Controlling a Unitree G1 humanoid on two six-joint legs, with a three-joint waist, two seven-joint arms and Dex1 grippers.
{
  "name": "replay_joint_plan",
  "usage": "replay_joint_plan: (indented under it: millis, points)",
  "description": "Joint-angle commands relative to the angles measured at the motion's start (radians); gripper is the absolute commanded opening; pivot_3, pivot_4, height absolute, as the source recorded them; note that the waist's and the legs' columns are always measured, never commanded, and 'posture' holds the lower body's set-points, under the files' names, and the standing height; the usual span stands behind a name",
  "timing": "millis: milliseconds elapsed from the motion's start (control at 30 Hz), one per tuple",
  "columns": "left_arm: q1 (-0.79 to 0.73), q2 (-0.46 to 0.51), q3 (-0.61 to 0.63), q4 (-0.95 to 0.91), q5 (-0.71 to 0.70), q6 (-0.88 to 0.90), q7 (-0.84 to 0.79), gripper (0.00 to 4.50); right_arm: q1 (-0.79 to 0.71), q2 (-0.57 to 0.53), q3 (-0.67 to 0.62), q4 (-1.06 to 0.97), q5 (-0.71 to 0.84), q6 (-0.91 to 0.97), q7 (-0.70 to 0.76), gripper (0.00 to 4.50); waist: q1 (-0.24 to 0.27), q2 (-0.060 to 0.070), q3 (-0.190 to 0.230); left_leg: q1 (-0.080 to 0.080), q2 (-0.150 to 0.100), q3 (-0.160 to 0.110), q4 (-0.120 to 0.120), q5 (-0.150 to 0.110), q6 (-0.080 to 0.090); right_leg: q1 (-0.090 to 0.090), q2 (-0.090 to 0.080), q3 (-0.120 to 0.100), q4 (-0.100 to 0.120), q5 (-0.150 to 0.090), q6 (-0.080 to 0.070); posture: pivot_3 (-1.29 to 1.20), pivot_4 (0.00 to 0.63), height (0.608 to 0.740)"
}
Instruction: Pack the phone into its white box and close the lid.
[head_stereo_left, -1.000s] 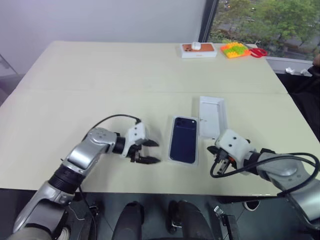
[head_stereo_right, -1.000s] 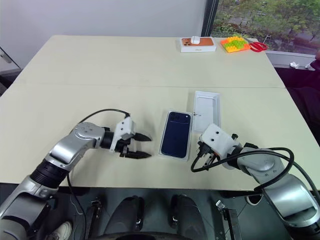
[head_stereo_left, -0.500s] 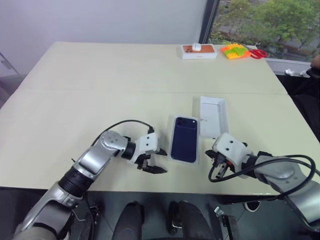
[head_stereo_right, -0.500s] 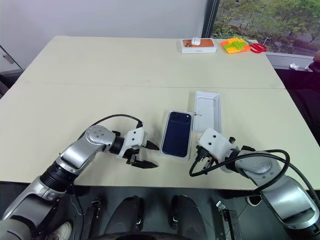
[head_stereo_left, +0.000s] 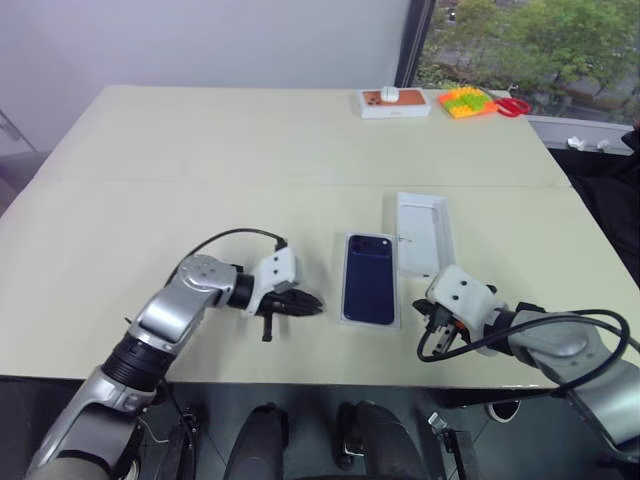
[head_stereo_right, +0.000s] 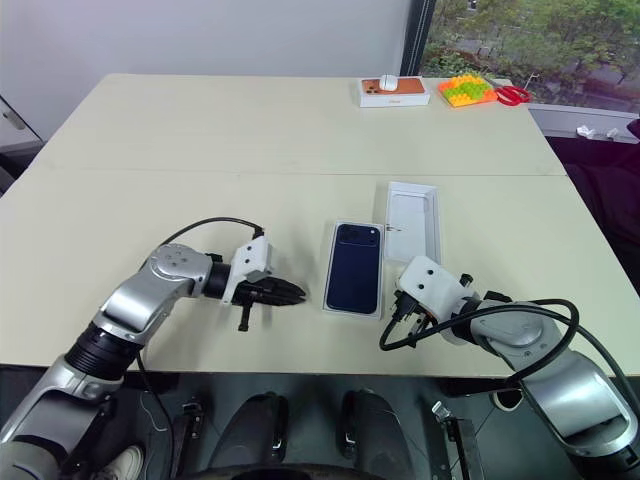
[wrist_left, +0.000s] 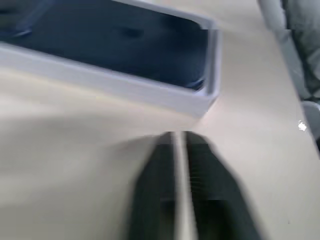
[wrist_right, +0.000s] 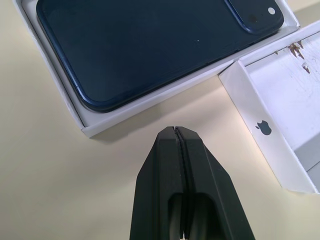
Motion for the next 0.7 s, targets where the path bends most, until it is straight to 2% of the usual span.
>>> replay_joint_plan:
  millis: [33, 433, 700]
  points:
    - [-0.029, -0.005, 0.0, 0.025, 0.038, -0.025, 0.025, 0.03, -0.011, -0.003, 0.003, -0.006, -0.008, -0.015, -0.004, 0.0, 0.0, 0.0, 0.0, 0.0, 0.0, 0.0, 0.0, 0.0, 0.0, 0.0, 0.0, 0.0, 0.0, 0.0, 0.0, 0.0, 0.15, 0.74]
    - [-0.024, -0.09, -0.113, 0.002, 0.091, -0.063, 0.029, 0.03, -0.024, 0.005, 0.03, 0.022, -0.029, -0.014, -0.03, 0.0, 0.0, 0.0, 0.0, 0.0, 0.0, 0.0, 0.001, 0.0, 0.0, 0.0, 0.0, 0.0, 0.001, 0.0, 0.0, 0.0, 0.15, 0.74]
    - [-0.042, -0.131, -0.123, 0.003, 0.086, -0.041, 0.029, 0.03, -0.011, 0.004, 0.024, 0.017, -0.028, -0.012, -0.034, 0.0, 0.001, 0.0, 0.0, 0.0, 0.0, 0.0, 0.002, 0.0, 0.0, 0.001, 0.0, 0.0, 0.002, 0.0, 0.0, 0.0, 0.15, 0.74]
